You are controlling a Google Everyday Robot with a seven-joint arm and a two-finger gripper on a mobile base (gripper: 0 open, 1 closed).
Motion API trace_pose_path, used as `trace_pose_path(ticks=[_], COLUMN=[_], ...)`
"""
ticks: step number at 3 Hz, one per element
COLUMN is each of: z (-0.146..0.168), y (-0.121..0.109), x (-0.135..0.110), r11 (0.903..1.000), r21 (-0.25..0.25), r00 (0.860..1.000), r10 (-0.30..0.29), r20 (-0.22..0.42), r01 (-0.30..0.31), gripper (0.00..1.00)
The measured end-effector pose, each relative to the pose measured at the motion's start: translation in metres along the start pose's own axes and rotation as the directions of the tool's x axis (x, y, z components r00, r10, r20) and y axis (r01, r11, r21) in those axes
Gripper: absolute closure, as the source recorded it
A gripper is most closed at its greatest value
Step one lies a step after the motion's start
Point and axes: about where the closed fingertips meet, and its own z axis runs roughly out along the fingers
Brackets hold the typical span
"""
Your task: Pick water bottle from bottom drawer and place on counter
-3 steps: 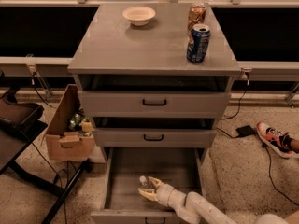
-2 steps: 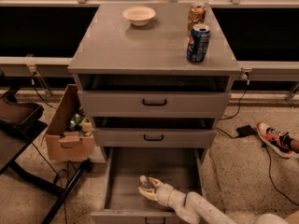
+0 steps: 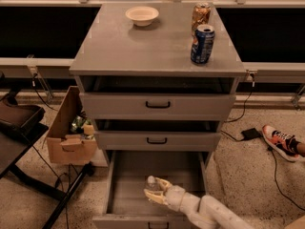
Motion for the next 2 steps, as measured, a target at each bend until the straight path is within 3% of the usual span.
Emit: trace_pose_path(ticks=[1, 2], z=[-0.053, -0.101], y=[0.027, 0.048], x=[-0.093, -0.178], r11=[0.9972, 0.9951], r21=[-0.061, -0.081], r00=[0.994, 0.984], r10=[0.050, 0.069], r20=[0.097, 0.165], r01=[-0.044, -0.056], gripper=[1.00, 1.00])
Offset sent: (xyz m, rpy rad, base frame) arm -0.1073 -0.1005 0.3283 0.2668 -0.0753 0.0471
